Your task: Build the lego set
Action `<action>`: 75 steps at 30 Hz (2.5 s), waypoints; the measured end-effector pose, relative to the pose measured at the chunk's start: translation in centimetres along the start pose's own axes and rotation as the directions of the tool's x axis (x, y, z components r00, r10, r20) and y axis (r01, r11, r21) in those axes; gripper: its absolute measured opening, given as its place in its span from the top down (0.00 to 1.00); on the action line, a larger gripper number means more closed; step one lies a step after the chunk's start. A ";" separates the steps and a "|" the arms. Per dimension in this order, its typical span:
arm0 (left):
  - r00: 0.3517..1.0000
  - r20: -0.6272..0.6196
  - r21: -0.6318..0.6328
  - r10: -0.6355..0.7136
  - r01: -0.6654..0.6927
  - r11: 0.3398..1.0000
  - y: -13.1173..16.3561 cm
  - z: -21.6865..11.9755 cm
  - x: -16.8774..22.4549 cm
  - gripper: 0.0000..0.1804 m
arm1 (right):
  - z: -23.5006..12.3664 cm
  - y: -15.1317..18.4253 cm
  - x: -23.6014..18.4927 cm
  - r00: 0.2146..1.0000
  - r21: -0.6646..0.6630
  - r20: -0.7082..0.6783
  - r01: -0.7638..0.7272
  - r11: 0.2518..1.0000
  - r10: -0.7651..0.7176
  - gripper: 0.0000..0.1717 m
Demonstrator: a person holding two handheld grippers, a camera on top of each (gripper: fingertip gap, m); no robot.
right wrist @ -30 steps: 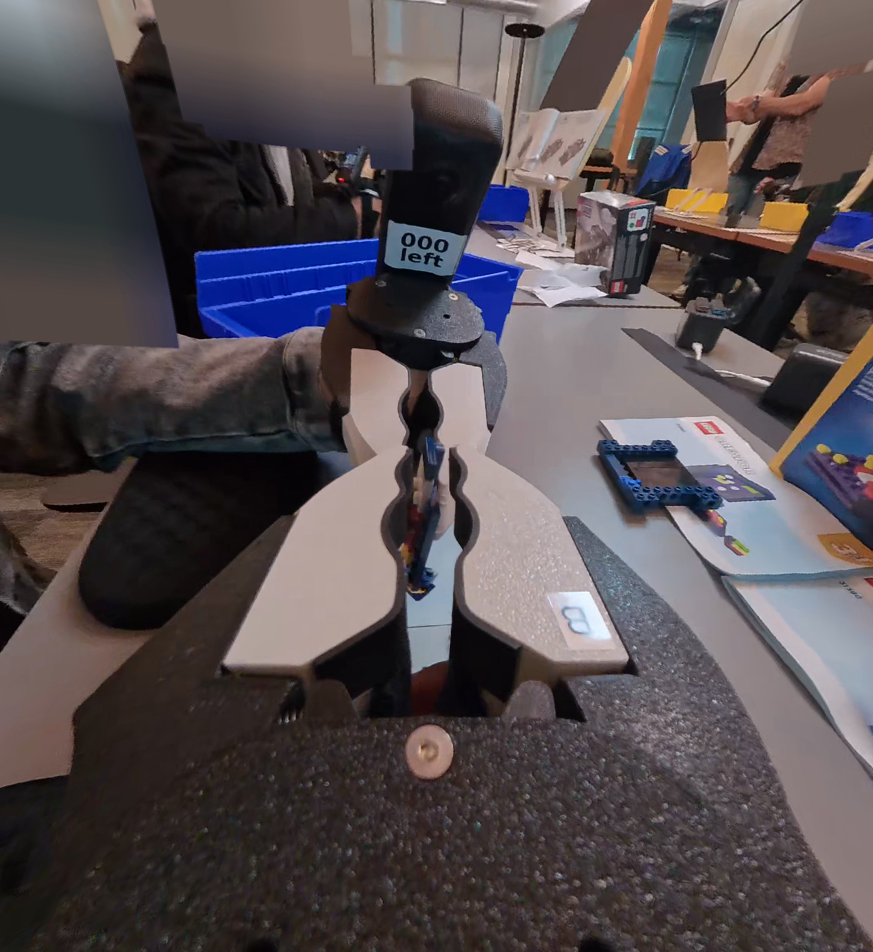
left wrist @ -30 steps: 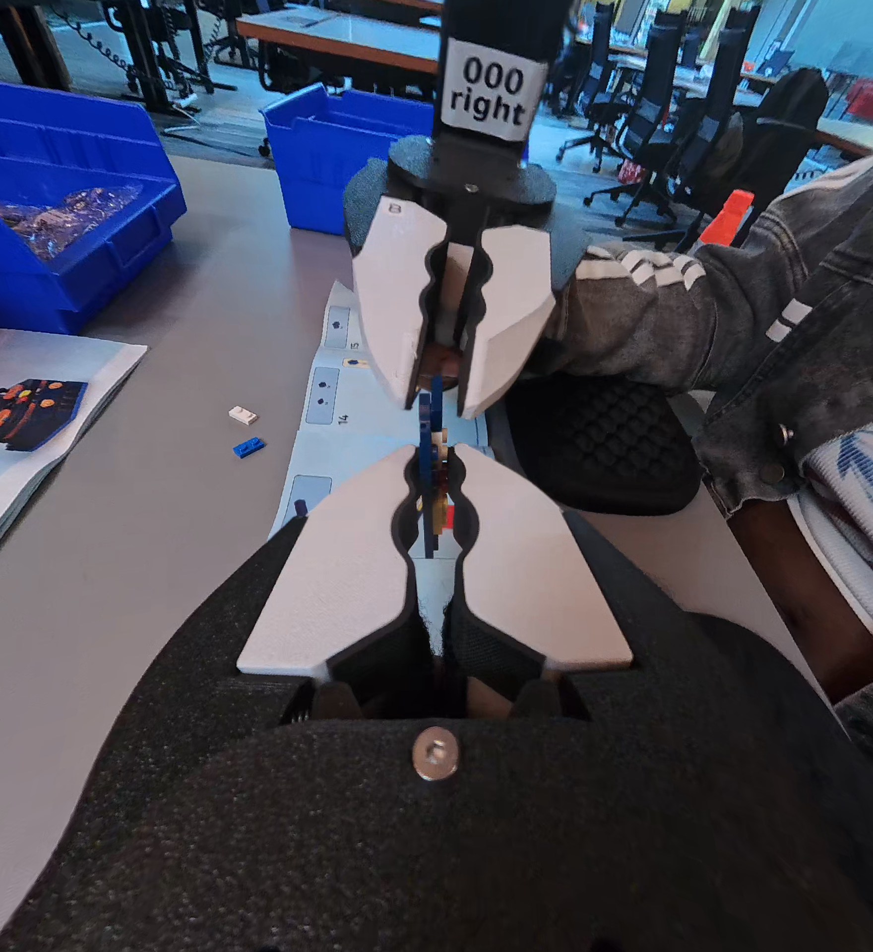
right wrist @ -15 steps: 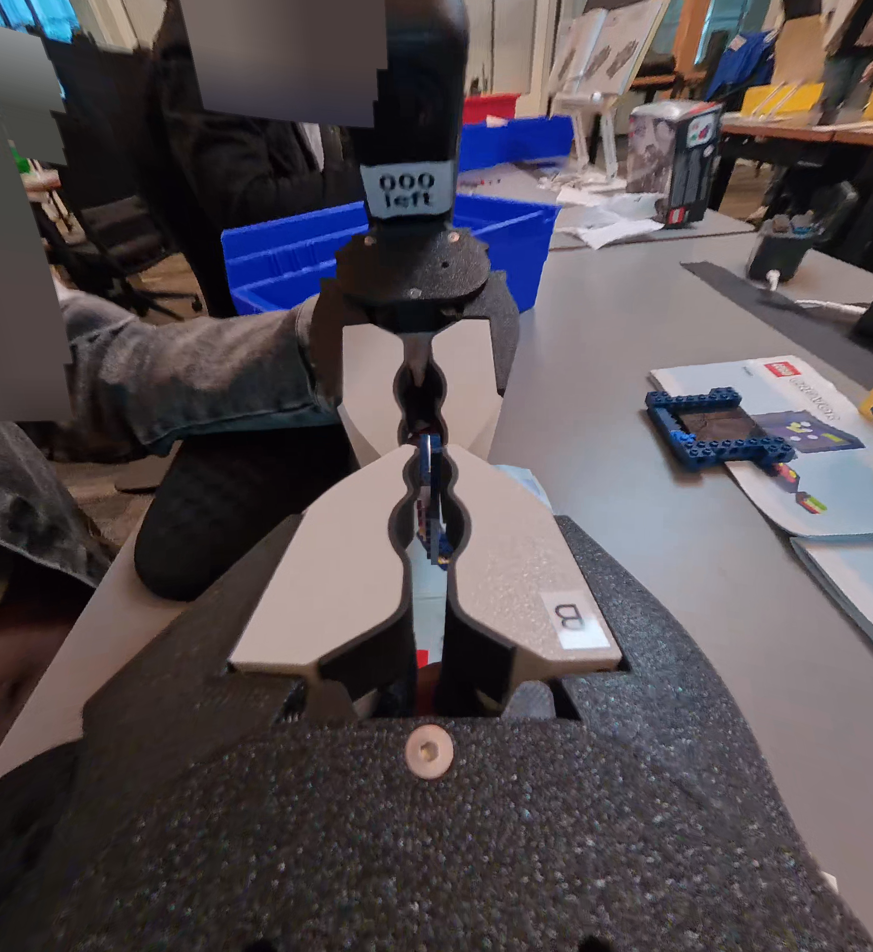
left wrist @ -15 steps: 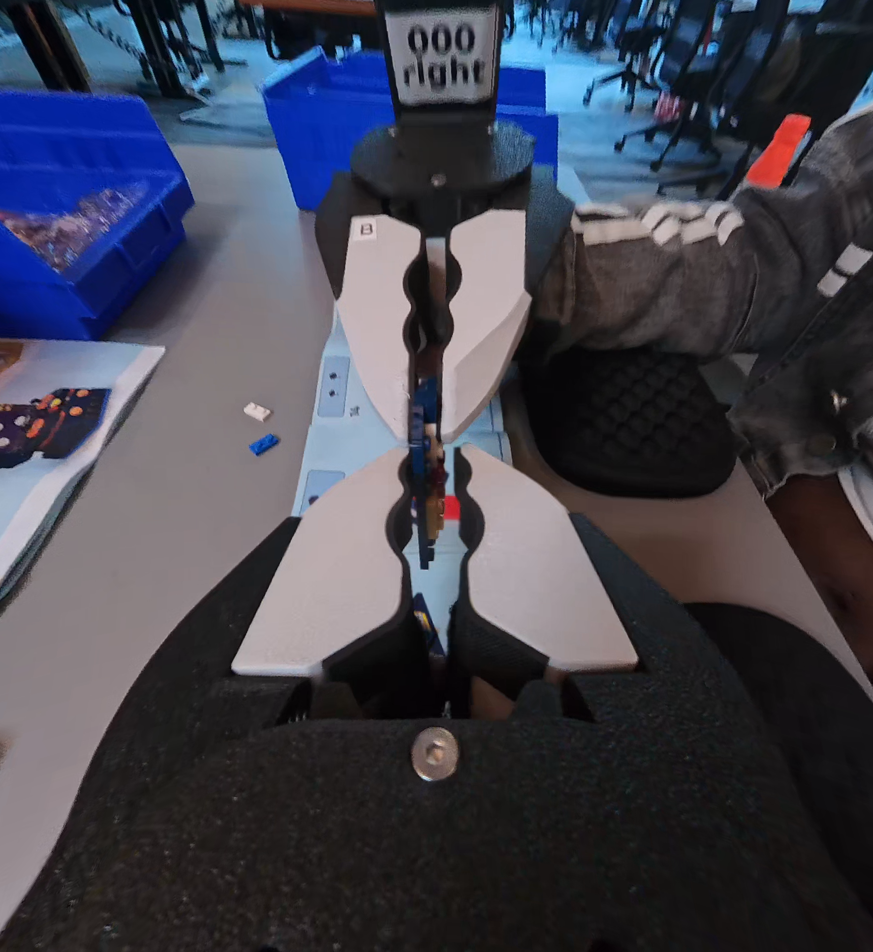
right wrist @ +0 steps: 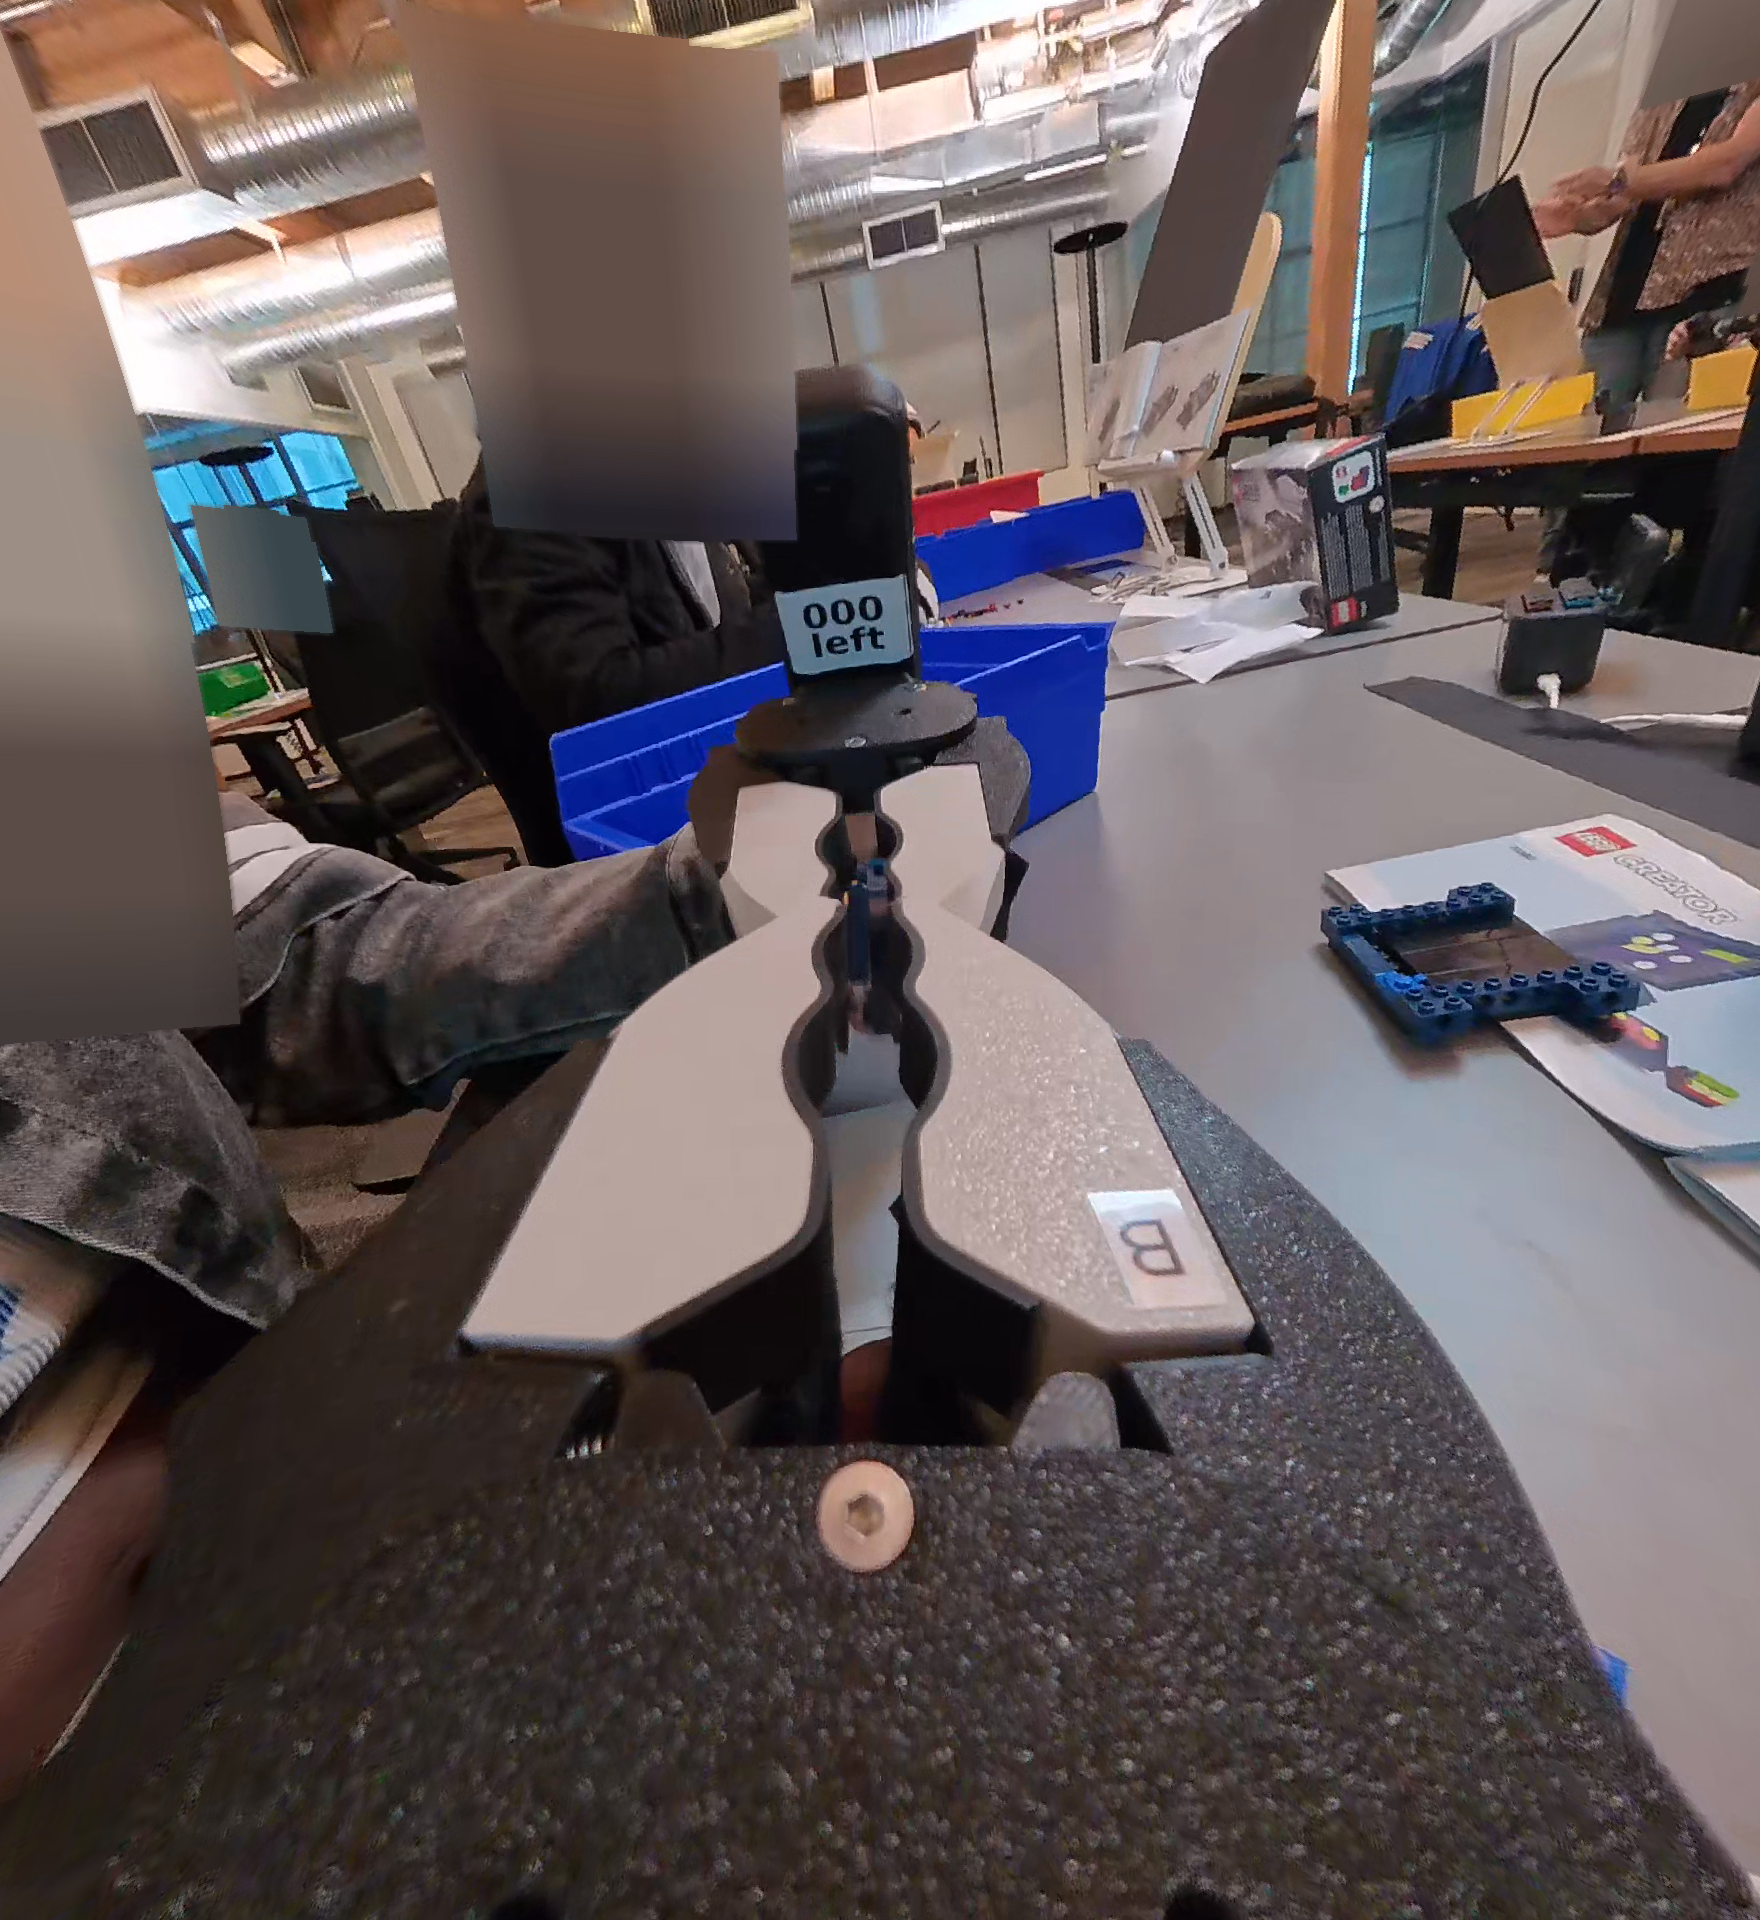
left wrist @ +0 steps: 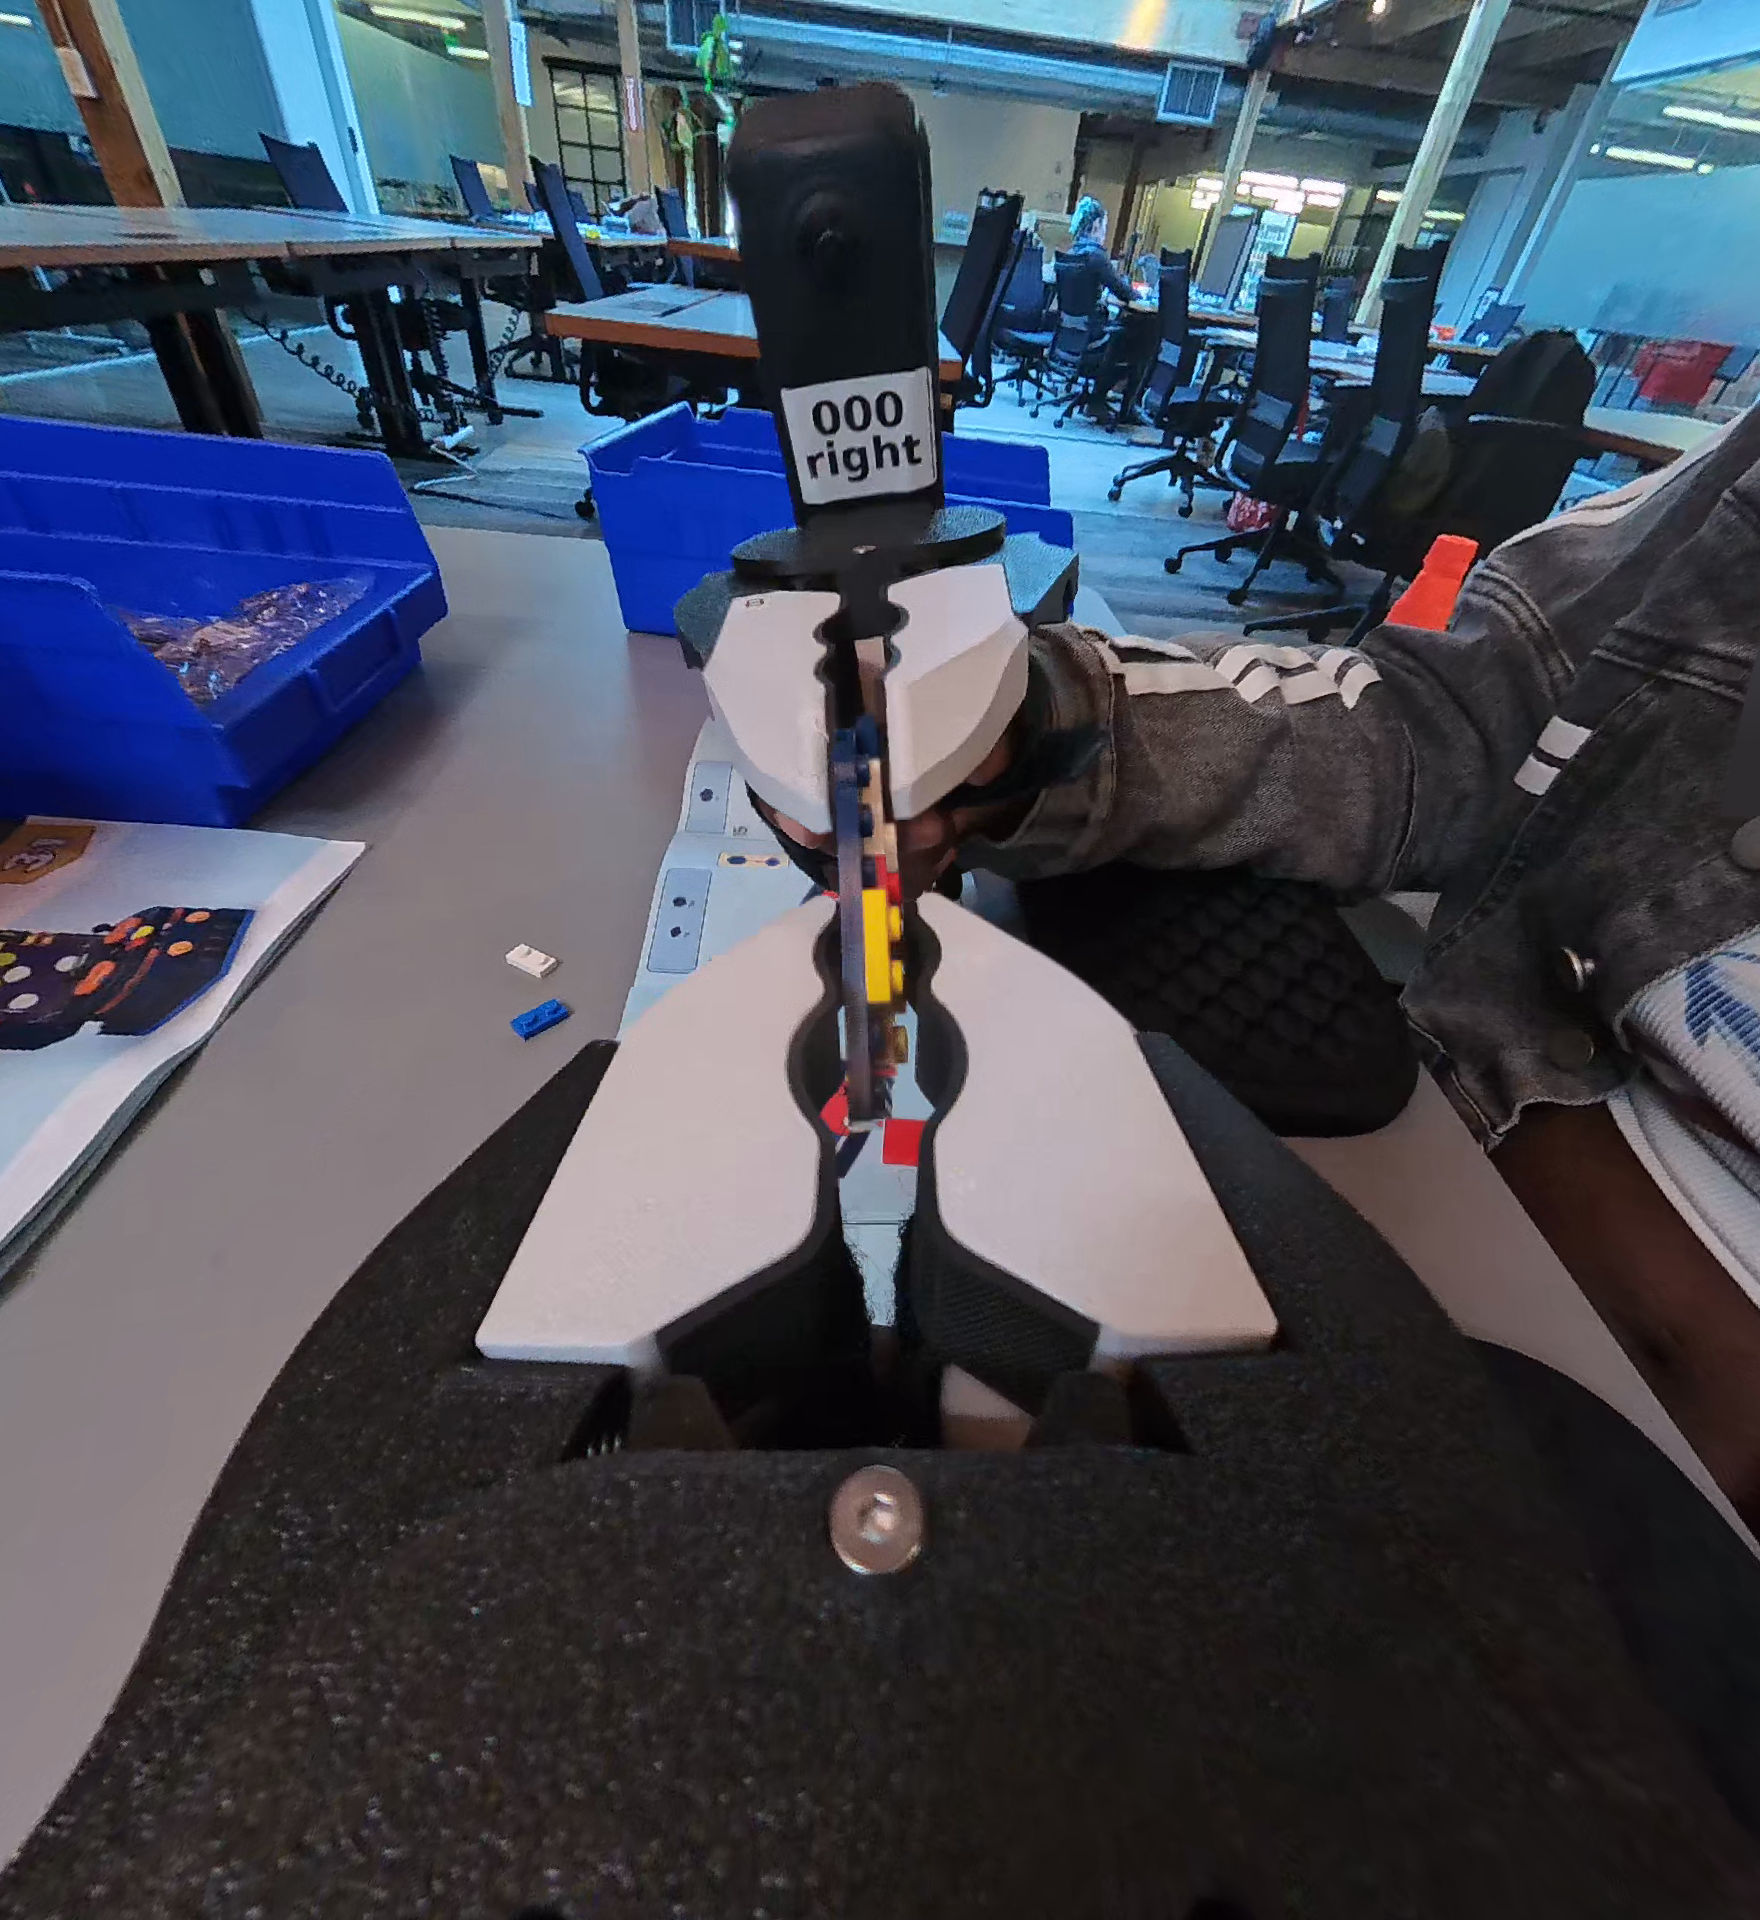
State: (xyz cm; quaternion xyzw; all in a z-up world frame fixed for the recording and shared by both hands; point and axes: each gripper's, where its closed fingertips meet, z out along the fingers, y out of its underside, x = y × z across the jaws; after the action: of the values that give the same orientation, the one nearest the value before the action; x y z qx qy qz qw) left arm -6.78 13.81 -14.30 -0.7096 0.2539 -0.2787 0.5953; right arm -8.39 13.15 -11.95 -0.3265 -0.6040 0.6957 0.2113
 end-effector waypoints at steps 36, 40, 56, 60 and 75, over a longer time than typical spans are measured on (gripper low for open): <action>0.999 -0.041 -0.159 -0.017 0.010 0.987 2.2 0.1 0.6 0.96 | 0.1 2.5 -0.3 0.995 -0.221 0.017 0.101 0.970 -0.099 0.97; 1.000 -0.012 -0.178 0.014 -0.016 0.984 2.5 0.1 0.2 0.94 | -0.1 2.8 -0.1 0.998 -0.238 0.009 0.065 0.969 -0.065 0.97; 0.989 0.053 -0.234 0.135 -0.120 0.965 3.1 0.2 -0.5 0.96 | 0.0 4.1 0.8 0.998 -0.292 -0.040 -0.055 0.955 0.046 0.97; 0.990 0.056 -0.244 0.130 -0.113 0.963 3.3 0.2 -0.6 0.96 | -0.1 4.2 1.1 0.989 -0.272 -0.054 -0.145 0.951 0.136 0.97; 0.995 0.043 -0.182 0.088 -0.078 0.980 2.5 0.0 -0.5 0.96 | 0.0 3.4 1.1 0.944 -0.171 -0.020 -0.329 0.929 0.330 0.97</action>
State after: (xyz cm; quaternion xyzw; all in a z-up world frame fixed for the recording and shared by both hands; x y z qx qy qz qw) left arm -7.20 13.74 -16.83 -0.7562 0.2923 -0.2115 0.5459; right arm -8.80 13.33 -15.49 -0.4369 -0.5993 0.6682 0.0600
